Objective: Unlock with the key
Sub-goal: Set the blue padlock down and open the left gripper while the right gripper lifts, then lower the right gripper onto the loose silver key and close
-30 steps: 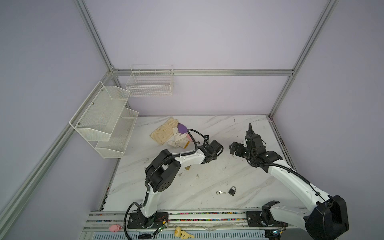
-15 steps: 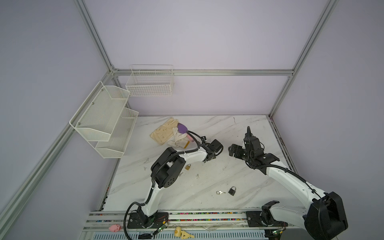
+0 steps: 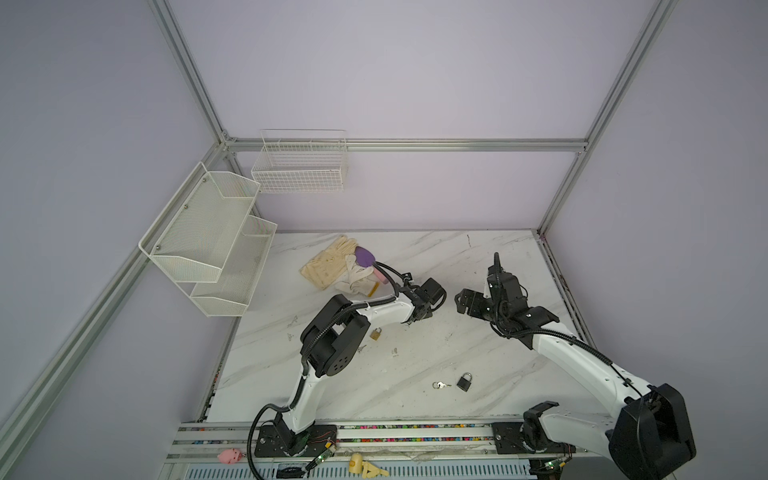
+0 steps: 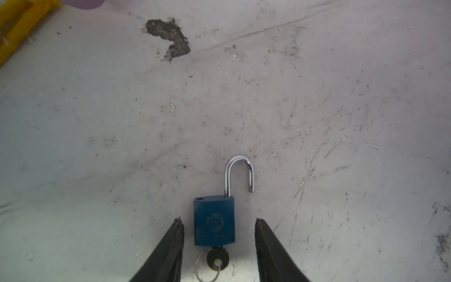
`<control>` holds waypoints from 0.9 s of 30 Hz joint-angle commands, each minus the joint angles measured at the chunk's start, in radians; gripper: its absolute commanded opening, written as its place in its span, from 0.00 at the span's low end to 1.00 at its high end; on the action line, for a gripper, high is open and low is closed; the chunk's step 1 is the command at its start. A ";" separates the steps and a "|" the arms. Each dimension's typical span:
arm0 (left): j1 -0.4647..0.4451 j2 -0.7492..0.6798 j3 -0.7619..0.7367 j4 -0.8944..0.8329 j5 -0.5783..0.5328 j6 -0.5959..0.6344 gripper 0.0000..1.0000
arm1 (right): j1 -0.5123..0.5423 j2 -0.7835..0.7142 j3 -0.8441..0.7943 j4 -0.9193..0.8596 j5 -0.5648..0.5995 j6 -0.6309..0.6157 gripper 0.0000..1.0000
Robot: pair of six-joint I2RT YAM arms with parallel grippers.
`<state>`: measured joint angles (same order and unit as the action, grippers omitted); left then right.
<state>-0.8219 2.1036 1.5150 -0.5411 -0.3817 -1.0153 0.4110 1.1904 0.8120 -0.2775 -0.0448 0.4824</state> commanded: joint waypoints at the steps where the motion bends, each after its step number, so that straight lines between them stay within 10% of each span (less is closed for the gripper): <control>1: 0.010 -0.151 -0.022 0.000 0.007 -0.016 0.50 | 0.008 -0.013 0.037 -0.025 -0.029 0.001 0.94; 12: 0.039 -0.675 -0.462 0.173 -0.013 0.054 0.52 | 0.251 0.173 0.185 -0.092 0.034 0.004 0.92; 27: 0.162 -1.287 -0.738 -0.124 -0.117 0.168 0.54 | 0.705 0.619 0.400 0.039 0.112 0.201 0.77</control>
<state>-0.6746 0.8734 0.8230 -0.5732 -0.4545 -0.8894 1.0698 1.7462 1.1580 -0.2714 0.0334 0.6277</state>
